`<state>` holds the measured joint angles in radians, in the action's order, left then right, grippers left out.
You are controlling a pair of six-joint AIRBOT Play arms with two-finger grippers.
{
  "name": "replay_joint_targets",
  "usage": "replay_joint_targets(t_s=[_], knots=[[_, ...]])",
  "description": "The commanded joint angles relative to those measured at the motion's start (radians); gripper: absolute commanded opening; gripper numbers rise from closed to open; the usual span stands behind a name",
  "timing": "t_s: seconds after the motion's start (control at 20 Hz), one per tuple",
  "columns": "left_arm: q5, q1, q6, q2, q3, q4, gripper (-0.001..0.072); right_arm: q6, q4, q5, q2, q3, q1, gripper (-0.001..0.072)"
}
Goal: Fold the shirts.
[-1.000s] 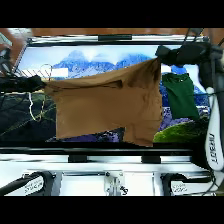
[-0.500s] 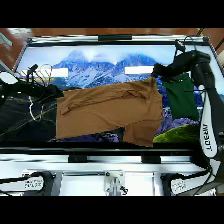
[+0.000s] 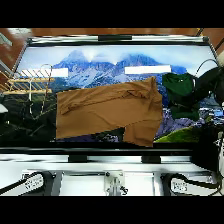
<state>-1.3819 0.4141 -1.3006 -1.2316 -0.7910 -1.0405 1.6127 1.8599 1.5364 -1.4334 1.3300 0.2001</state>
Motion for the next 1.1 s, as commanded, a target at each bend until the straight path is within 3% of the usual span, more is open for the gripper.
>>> replay_joint_targets(t_s=[0.0, 0.3, 0.5, 0.55, 0.6, 0.65, 0.7, 0.8, 0.85, 1.05], knots=[[0.062, 0.079, 0.082, 0.031, 0.132, 0.032, 0.062, 0.037, 0.083, 0.004, 0.048, -0.109, 0.033, 0.0563], [0.151, 0.005, 0.08, -0.047, 0.14, 0.078, 0.0618, 0.036, 0.098, -0.079, 0.048, -0.109, 0.034, 0.0563], [0.217, -0.032, 0.089, -0.093, 0.139, 0.198, 0.0597, 0.036, 0.098, -0.065, 0.048, -0.109, 0.034, 0.0566], [0.22, -0.047, 0.088, -0.1, 0.139, 0.204, 0.0518, 0.036, 0.094, -0.069, 0.048, -0.109, 0.034, 0.0567], [0.22, -0.061, 0.088, -0.108, 0.14, 0.203, 0.0348, 0.036, 0.09, -0.073, 0.046, -0.109, 0.034, 0.0573], [0.22, -0.069, 0.074, -0.115, 0.139, 0.203, 0.026, 0.036, 0.083, -0.071, 0.04, -0.114, 0.034, 0.0631], [0.22, -0.073, 0.056, -0.119, 0.139, 0.203, 0.0254, 0.035, 0.08, -0.071, 0.035, -0.13, 0.034, 0.0632], [0.202, -0.07, 0.066, -0.114, 0.132, 0.204, 0.0068, 0.047, 0.084, -0.1, 0.026, -0.192, 0.034, 0.0632], [0.18, -0.069, 0.092, -0.112, 0.122, 0.203, 0.003, 0.051, 0.077, -0.138, 0.026, -0.228, 0.034, 0.0631], [0.134, -0.069, 0.216, -0.092, 0.083, 0.204, 0.003, 0.019, 0.048, -0.299, 0.007, -0.29, 0.045, 0.0631]])
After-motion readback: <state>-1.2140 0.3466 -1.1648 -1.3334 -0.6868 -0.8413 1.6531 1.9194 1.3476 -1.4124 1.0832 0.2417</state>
